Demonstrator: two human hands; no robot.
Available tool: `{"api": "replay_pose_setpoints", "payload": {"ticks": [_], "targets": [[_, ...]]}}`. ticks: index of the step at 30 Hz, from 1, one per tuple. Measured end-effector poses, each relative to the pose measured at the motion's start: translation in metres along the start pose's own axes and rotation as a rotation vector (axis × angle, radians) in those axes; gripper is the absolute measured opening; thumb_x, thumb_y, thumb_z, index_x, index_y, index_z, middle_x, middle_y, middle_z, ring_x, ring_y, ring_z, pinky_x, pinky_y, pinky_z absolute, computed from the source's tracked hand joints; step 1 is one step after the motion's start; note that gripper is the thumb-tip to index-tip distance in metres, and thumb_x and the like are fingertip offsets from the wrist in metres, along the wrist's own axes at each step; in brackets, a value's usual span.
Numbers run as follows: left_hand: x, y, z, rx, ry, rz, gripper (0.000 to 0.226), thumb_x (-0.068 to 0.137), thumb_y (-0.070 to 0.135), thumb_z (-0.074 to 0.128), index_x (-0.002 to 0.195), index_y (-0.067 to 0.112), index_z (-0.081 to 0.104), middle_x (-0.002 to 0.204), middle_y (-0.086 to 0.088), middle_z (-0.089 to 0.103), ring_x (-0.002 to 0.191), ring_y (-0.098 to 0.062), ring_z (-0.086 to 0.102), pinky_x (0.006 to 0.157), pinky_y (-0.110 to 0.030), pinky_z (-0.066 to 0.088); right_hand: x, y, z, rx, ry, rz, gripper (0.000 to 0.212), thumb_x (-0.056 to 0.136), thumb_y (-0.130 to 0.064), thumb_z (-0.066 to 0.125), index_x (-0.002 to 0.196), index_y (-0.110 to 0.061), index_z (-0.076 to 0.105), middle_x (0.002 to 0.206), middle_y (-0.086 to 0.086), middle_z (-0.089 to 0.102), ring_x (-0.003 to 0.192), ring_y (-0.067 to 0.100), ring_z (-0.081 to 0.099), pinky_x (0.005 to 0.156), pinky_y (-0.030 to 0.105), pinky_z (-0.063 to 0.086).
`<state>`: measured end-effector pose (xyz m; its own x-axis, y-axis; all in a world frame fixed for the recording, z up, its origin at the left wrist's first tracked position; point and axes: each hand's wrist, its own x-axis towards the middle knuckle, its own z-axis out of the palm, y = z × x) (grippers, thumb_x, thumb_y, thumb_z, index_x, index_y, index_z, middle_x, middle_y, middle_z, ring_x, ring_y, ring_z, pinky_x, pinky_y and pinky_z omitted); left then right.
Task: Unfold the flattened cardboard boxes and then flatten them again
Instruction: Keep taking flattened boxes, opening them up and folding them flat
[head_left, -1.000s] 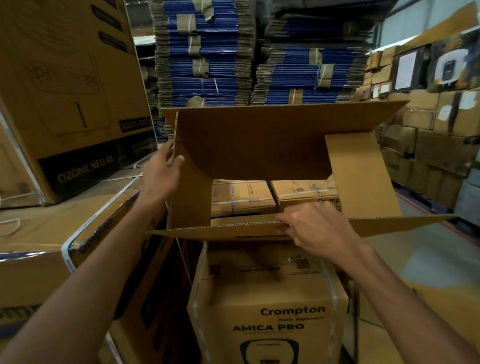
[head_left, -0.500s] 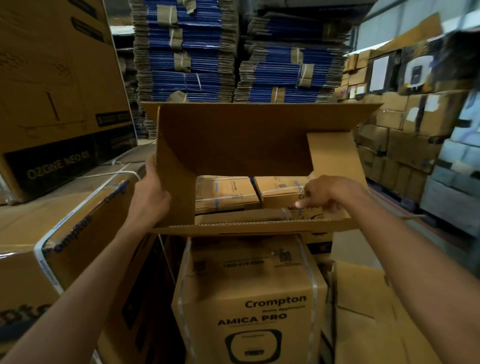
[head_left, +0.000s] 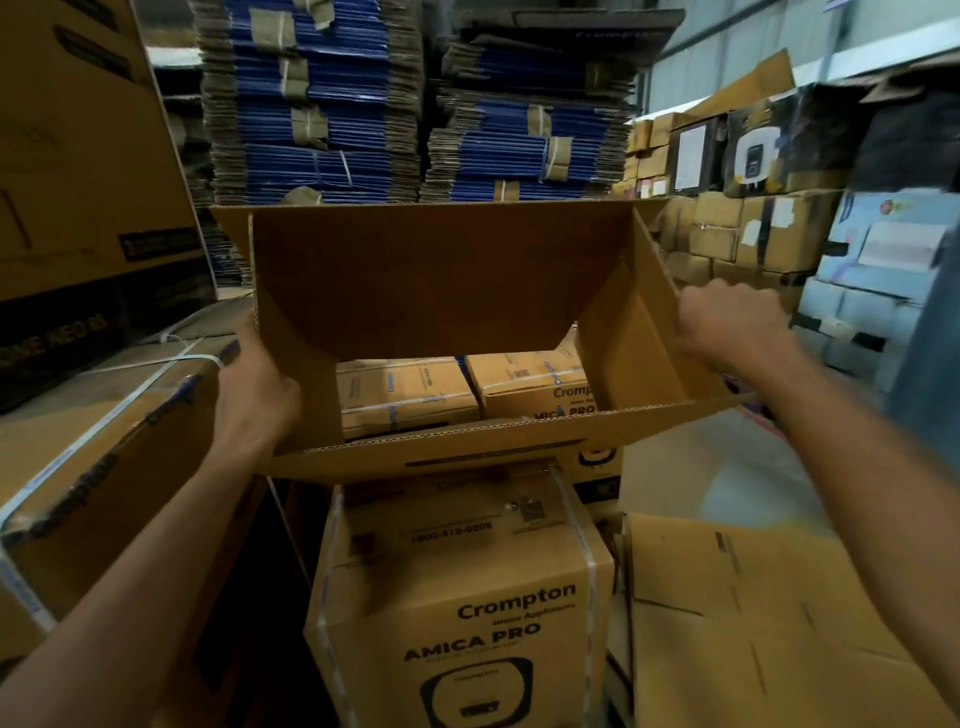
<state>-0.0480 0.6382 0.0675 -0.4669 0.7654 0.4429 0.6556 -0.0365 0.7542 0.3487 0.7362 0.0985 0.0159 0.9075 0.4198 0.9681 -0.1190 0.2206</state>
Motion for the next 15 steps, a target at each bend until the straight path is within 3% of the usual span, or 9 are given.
{"api": "replay_pose_setpoints", "payload": {"ticks": [3,5,7,9,12,15], "targets": [[0.004,-0.001,0.005,-0.011,0.002,0.006,0.076,0.1,-0.008,0.042,0.16,0.029,0.013,0.101,-0.002,0.051,0.069,-0.006,0.046,0.07,-0.033,0.045,-0.005,0.022,0.002,0.023,-0.057,0.097,0.021,0.102,-0.033,0.053,0.086,-0.019,0.055,0.079,0.005,0.056,0.072,0.022,0.056,0.082,0.043,0.054],[0.007,-0.002,0.01,-0.009,0.013,-0.005,0.076,0.099,-0.008,0.042,0.159,0.028,0.014,0.097,0.0,0.057,0.07,-0.011,0.053,0.068,-0.034,0.048,-0.017,0.017,0.001,0.017,-0.09,0.133,0.016,0.101,-0.03,0.054,0.111,-0.019,0.061,0.083,0.005,0.055,0.076,0.022,0.056,0.08,0.042,0.053],[0.009,-0.003,0.014,0.001,0.027,-0.025,0.075,0.099,-0.008,0.043,0.159,0.027,0.014,0.092,-0.006,0.062,0.073,-0.024,0.063,0.064,-0.038,0.053,-0.038,-0.002,-0.004,0.08,-0.06,0.123,0.04,0.1,-0.034,0.057,0.137,-0.024,0.048,0.096,0.008,0.058,0.087,0.027,0.06,0.084,0.044,0.053],[0.01,-0.005,0.017,0.004,0.032,-0.037,0.077,0.098,-0.009,0.043,0.159,0.027,0.013,0.092,-0.011,0.063,0.073,-0.029,0.066,0.059,-0.039,0.054,-0.076,-0.031,-0.011,0.385,0.019,0.118,0.052,0.102,-0.048,0.049,0.148,-0.026,0.037,0.1,0.006,0.063,0.093,0.026,0.066,0.084,0.044,0.053],[0.008,-0.008,0.016,0.007,0.047,-0.044,0.078,0.098,-0.009,0.044,0.159,0.028,0.012,0.094,-0.011,0.064,0.072,-0.028,0.067,0.056,-0.036,0.054,-0.137,-0.085,-0.014,0.877,-0.076,-0.024,0.059,0.096,-0.073,0.027,0.146,-0.041,0.032,0.085,-0.005,0.066,0.072,0.01,0.068,0.072,0.036,0.058],[0.003,-0.011,0.012,0.001,0.047,-0.047,0.079,0.097,-0.009,0.043,0.159,0.03,0.012,0.097,-0.011,0.064,0.075,-0.026,0.067,0.057,-0.035,0.054,-0.161,-0.133,0.007,0.994,-0.216,-0.111,0.077,0.081,-0.091,0.01,0.148,-0.052,0.018,0.093,-0.004,0.067,0.08,0.014,0.07,0.087,0.044,0.056]]}}
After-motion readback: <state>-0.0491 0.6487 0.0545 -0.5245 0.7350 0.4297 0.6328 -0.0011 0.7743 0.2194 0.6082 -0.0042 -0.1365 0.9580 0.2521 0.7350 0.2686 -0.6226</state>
